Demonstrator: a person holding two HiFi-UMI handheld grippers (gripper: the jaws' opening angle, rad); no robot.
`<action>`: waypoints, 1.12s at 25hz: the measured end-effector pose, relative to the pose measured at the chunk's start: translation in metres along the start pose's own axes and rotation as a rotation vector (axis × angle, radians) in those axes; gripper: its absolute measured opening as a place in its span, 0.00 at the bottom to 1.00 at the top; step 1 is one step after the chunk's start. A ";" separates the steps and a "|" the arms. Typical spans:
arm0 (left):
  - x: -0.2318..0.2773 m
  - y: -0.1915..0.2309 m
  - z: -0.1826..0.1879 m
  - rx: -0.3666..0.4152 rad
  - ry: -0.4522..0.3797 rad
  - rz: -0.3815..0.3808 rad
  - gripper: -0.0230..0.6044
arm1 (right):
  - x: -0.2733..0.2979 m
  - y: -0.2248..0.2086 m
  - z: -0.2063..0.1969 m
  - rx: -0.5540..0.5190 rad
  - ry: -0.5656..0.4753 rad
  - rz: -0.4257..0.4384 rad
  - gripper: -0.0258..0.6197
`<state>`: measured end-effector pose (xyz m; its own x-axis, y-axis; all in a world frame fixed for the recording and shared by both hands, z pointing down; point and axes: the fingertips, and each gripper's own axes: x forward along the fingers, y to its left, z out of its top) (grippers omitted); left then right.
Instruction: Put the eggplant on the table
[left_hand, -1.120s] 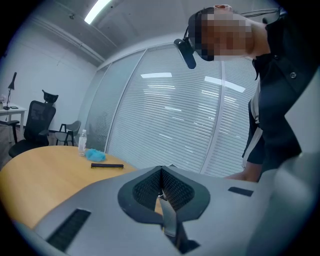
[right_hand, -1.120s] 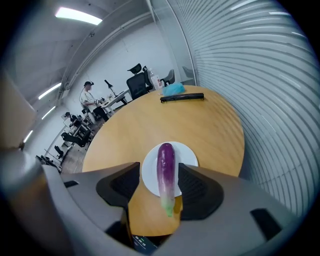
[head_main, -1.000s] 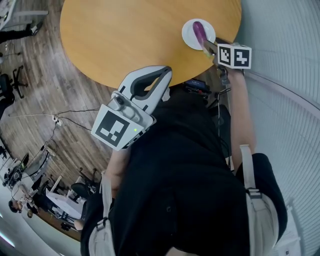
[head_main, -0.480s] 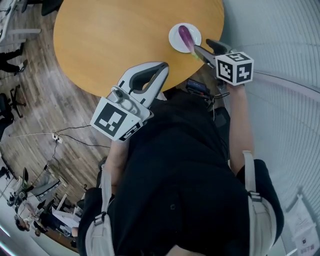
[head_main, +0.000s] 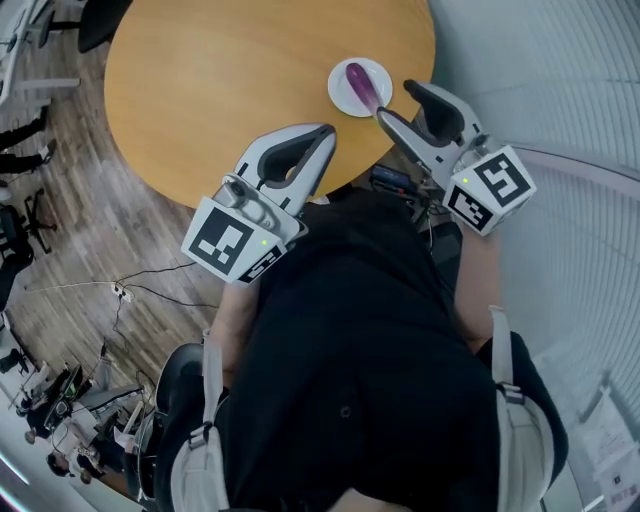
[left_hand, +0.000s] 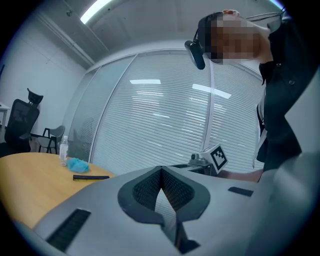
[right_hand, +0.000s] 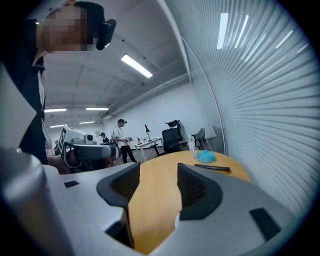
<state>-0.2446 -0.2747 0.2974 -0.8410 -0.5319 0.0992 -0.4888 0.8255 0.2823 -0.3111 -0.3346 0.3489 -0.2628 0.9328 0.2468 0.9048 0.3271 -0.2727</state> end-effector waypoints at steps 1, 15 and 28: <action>0.000 0.001 0.000 0.000 0.002 0.001 0.06 | -0.003 0.006 0.007 -0.029 -0.022 0.010 0.42; -0.006 0.006 0.005 -0.009 -0.016 0.026 0.06 | -0.035 0.034 0.048 -0.082 -0.163 0.042 0.37; -0.008 0.001 0.004 -0.002 -0.017 0.021 0.06 | -0.040 0.044 0.060 -0.097 -0.201 0.074 0.09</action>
<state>-0.2398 -0.2689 0.2929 -0.8550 -0.5110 0.0889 -0.4703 0.8360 0.2825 -0.2805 -0.3487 0.2715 -0.2473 0.9683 0.0365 0.9494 0.2496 -0.1905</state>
